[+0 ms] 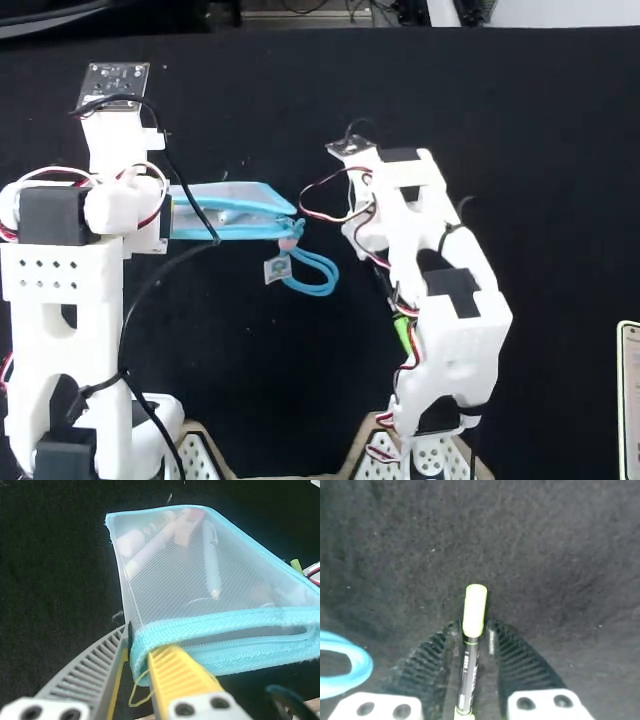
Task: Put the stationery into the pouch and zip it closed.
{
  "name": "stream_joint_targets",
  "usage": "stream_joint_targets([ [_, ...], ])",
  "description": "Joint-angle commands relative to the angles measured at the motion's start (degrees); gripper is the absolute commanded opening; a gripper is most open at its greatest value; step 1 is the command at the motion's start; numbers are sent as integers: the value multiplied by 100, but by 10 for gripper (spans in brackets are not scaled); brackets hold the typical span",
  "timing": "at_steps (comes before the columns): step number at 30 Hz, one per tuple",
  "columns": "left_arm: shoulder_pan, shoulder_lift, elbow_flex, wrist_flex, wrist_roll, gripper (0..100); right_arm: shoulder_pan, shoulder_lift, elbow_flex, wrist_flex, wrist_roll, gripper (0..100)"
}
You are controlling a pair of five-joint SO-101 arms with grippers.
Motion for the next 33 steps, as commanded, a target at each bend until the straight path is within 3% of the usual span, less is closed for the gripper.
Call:
stream_joint_targets([
  [1,48,-70,-110,44,-70,30,-97,-4,-268,-193,53,8],
  [7,48,-70,-110,44,-70,30,-53,-778,-84,-70,18,10],
  [15,57,-70,-110,44,-70,30,-369,-3899,514,695,9,11],
  [22,57,-70,-110,44,-70,30,-1310,-6536,523,870,-686,11],
  [27,57,-70,-92,35,-70,30,-2145,-7732,664,352,-853,11],
  [33,57,-70,-84,35,-70,30,-2646,-8462,1631,-1029,-853,11],
])
